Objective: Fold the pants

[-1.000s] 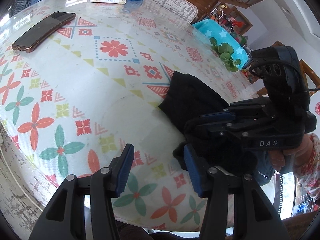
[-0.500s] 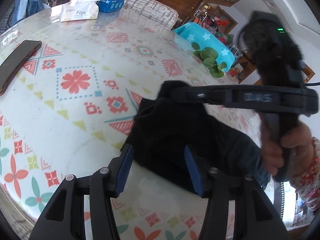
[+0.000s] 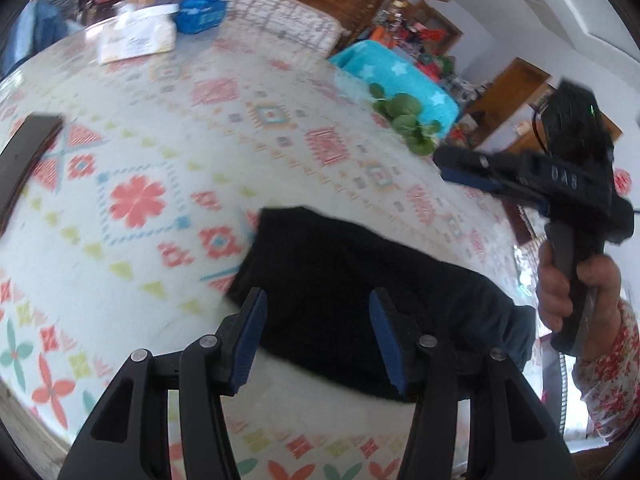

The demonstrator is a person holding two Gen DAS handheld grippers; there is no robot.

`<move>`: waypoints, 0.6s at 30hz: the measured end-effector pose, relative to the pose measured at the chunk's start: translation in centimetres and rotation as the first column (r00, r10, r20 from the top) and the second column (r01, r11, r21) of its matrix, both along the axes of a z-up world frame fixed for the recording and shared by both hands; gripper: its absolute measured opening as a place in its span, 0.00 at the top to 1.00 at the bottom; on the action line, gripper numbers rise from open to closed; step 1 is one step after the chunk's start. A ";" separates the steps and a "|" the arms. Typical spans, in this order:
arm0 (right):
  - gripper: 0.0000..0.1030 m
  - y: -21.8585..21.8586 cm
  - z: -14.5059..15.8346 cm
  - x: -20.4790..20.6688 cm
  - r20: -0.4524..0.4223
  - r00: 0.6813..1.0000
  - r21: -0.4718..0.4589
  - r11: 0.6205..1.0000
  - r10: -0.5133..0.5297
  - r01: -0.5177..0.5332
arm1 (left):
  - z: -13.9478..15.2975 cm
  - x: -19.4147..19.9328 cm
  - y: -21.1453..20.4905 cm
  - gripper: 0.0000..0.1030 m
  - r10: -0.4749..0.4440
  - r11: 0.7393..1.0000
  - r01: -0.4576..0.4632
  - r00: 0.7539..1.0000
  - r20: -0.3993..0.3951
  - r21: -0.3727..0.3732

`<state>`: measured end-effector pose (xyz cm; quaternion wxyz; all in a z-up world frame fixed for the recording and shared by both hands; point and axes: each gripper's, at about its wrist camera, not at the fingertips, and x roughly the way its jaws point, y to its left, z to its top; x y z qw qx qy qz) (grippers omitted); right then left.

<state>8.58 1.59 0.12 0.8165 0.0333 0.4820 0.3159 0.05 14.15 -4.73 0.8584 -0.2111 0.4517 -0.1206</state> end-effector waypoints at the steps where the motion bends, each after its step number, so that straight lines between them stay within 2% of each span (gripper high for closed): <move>1: 0.40 -2.9 0.1 -0.5 -0.010 0.997 0.003 0.997 -0.071 0.071 | 0.3 0.8 -1.0 0.47 -0.038 0.999 0.038 0.999 0.016 0.003; 3: 0.40 -6.7 -0.4 -1.6 -0.026 0.986 -0.007 0.986 -0.166 0.166 | 0.5 2.1 -2.7 0.46 -0.088 0.996 0.088 0.996 0.023 0.003; 6: 0.40 -12.9 -2.6 -4.5 -0.073 0.946 -0.047 0.949 -0.316 0.313 | -0.5 3.9 -5.9 0.46 -0.181 0.983 0.180 0.984 0.003 0.017; 10: 0.40 -19.2 -6.3 -8.4 -0.093 0.867 -0.189 0.864 -0.489 0.467 | -2.5 4.3 -9.2 0.46 -0.257 0.963 0.261 0.965 -0.056 0.062; 12: 0.40 -22.4 -7.4 -10.1 -0.090 0.825 -0.203 0.821 -0.558 0.533 | -3.5 4.1 -10.1 0.46 -0.267 0.958 0.275 0.959 -0.094 0.085; 13: 0.40 -24.5 -8.1 -11.0 -0.081 0.794 -0.222 0.788 -0.602 0.575 | -3.9 4.0 -10.1 0.46 -0.261 0.958 0.271 0.959 -0.111 0.094; 15: 0.42 -27.3 -8.8 -11.9 -0.087 0.757 -0.207 0.755 -0.648 0.622 | -4.4 3.5 -10.2 0.46 -0.241 0.960 0.257 0.960 -0.142 0.107; 16: 0.46 -28.7 -9.1 -12.4 -0.105 0.739 -0.185 0.743 -0.665 0.643 | -4.5 3.2 -10.2 0.46 -0.229 0.963 0.247 0.961 -0.154 0.110; 17: 0.54 -30.5 -9.2 -12.9 -0.139 0.715 -0.141 0.729 -0.685 0.670 | -4.1 2.9 -10.4 0.46 -0.221 0.965 0.240 0.963 -0.155 0.110; 18: 0.59 -31.4 -9.1 -13.3 -0.160 0.705 -0.103 0.722 -0.691 0.684 | -3.4 2.5 -10.7 0.46 -0.221 0.965 0.237 0.965 -0.141 0.109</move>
